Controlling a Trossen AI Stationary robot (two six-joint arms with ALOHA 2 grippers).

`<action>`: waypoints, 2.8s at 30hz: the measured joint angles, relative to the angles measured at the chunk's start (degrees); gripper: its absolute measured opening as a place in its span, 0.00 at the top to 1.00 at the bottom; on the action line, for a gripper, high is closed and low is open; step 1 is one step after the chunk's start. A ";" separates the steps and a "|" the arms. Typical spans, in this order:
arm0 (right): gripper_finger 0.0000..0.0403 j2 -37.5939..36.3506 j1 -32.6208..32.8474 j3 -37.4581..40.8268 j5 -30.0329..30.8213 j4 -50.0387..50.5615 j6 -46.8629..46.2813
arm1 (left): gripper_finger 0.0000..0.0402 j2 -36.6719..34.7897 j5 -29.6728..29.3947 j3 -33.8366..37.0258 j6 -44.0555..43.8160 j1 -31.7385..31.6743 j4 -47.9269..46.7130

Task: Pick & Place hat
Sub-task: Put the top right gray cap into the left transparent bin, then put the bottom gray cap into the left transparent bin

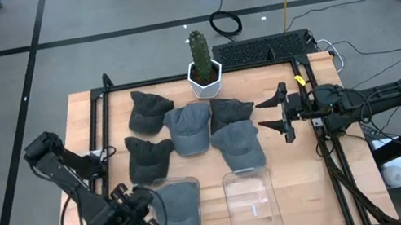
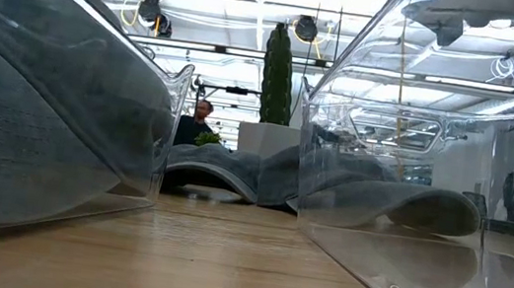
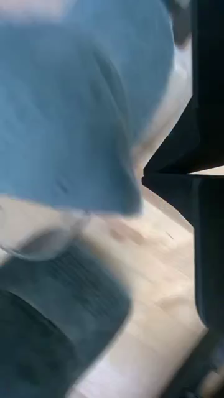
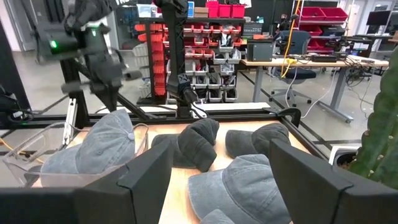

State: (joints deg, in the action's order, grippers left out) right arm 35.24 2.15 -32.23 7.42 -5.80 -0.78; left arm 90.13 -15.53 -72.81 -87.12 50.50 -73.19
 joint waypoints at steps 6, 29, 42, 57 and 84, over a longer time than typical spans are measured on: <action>0.37 0.02 0.00 0.00 0.00 0.00 -0.08 | 1.00 0.02 -0.80 4.38 4.09 -1.97 2.80; 0.37 0.02 0.00 0.00 0.02 0.40 -0.14 | 1.00 -0.02 -0.62 10.76 39.59 -12.93 29.21; 0.37 0.02 -0.02 0.00 0.02 0.48 0.12 | 1.00 -0.19 3.77 17.54 37.07 -15.90 35.33; 0.37 0.04 -0.01 -0.02 0.02 0.92 0.39 | 0.99 0.02 5.32 11.61 37.07 -16.83 29.68; 0.37 0.02 -0.02 -0.02 0.02 5.60 1.88 | 0.97 -28.48 -0.67 26.64 78.24 -19.39 66.57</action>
State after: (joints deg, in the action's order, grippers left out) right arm 35.27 2.13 -32.25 7.44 -0.20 1.10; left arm 61.65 -16.20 -46.17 -8.88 31.11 -6.62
